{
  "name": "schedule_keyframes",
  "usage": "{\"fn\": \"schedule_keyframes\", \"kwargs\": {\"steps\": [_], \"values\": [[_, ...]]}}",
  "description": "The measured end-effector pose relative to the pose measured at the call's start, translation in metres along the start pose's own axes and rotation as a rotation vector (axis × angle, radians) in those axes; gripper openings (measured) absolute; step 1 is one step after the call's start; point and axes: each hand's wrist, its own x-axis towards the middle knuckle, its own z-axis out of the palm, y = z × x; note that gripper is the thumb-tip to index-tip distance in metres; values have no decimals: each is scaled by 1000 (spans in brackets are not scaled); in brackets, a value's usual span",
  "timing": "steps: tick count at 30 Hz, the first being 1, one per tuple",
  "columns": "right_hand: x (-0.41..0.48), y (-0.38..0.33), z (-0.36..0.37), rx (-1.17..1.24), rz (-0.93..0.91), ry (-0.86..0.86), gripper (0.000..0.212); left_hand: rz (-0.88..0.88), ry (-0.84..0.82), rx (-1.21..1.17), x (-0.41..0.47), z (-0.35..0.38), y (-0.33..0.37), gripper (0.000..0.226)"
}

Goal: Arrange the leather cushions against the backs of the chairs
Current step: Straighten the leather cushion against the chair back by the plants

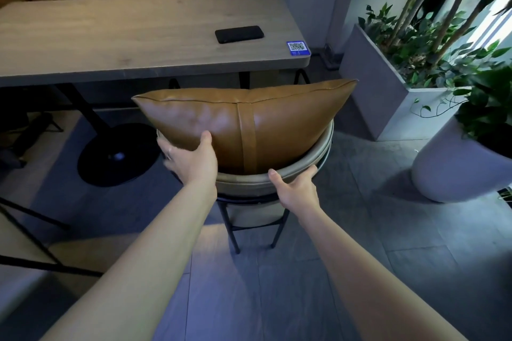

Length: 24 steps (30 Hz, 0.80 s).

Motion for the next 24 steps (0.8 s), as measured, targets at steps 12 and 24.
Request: {"fn": "schedule_keyframes", "kwargs": {"steps": [12, 24], "values": [[7, 5, -9, -19, 63, -75, 136, 915, -365, 892, -45, 107, 56, 94], [62, 10, -67, 579, 404, -346, 119, 939, -396, 1179, -46, 190, 38, 99]]}}
